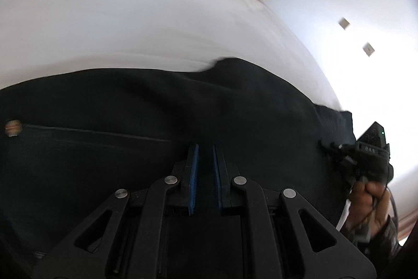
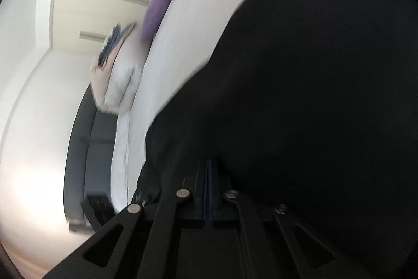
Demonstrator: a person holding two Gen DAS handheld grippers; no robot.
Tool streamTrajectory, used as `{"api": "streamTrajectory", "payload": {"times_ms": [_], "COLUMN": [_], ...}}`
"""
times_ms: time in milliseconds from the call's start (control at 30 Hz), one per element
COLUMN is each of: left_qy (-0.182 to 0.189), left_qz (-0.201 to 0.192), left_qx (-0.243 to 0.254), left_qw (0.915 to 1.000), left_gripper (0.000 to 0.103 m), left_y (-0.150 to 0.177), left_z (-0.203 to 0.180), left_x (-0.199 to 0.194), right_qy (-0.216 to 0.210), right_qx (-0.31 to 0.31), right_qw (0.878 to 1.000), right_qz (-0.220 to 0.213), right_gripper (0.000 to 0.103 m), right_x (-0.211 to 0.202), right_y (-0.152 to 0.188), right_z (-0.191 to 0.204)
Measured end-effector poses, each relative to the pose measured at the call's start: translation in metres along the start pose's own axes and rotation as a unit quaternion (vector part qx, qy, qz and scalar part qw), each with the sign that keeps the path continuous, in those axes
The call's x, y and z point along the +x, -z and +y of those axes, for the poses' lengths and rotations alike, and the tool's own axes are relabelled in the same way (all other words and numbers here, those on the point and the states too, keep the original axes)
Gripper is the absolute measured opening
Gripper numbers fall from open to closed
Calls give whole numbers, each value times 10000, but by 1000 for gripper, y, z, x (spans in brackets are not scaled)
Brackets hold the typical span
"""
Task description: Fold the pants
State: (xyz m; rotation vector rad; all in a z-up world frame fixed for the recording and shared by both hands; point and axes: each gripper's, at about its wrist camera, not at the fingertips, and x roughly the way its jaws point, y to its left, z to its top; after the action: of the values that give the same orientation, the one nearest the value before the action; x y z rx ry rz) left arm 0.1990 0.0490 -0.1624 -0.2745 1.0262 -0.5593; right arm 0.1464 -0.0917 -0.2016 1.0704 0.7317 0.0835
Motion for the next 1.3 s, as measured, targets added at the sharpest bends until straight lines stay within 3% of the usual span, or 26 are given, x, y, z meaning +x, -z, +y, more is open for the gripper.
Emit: {"api": "streamTrajectory", "payload": {"times_ms": [100,267,367,433,533,633,733,767,833,967,1133,1233,1300], "left_qy": [221,11,22,-84,-180,-183,-522,-592,-693,-480,-256,-177,-214], "left_qz": [-35,-172,-296,-371,-533,-737,-934,-997,-1140,-1078,-548,-181,-216], "left_qx": [-293,-257,-377,-401,-552,-743,-776,-804,-774,-546,-168,-190,-192], "left_qw": [9993,9995,9988,9985,9969,9943,9912,9900,9880,9915,9980,9995,9994], "left_gripper": [10,10,10,10,10,10,10,10,11,11,11,11,10], "left_y": [0,3,7,11,23,29,33,34,36,37,41,50,57], "left_z": [29,53,64,73,86,95,92,89,76,39,-20,-27,-29], "left_x": [-14,-37,-45,-54,-74,-88,-103,-107,-115,-107,-58,-34,-26], "right_qy": [50,251,150,301,392,619,828,799,663,516,371,264,168], "right_qx": [364,753,950,832,1155,1400,1044,1038,1011,1021,1401,1415,1441], "right_qw": [9980,9870,9797,9763,9620,9497,9474,9466,9476,9551,9535,9561,9580], "right_qz": [-520,-1399,-1759,-1973,-2444,-2732,-2911,-2946,-2956,-2733,-2641,-2552,-2474], "right_gripper": [0,0,0,0,0,4,44,52,59,59,59,59,59], "right_x": [-35,-88,-115,-128,-155,-211,-240,-251,-273,-269,-244,-243,-236], "right_y": [-41,-99,-110,-111,-106,-92,-62,-57,-37,-2,11,14,11], "right_z": [-42,-83,-99,-95,-106,-134,-116,-119,-124,-121,-127,-130,-127]}}
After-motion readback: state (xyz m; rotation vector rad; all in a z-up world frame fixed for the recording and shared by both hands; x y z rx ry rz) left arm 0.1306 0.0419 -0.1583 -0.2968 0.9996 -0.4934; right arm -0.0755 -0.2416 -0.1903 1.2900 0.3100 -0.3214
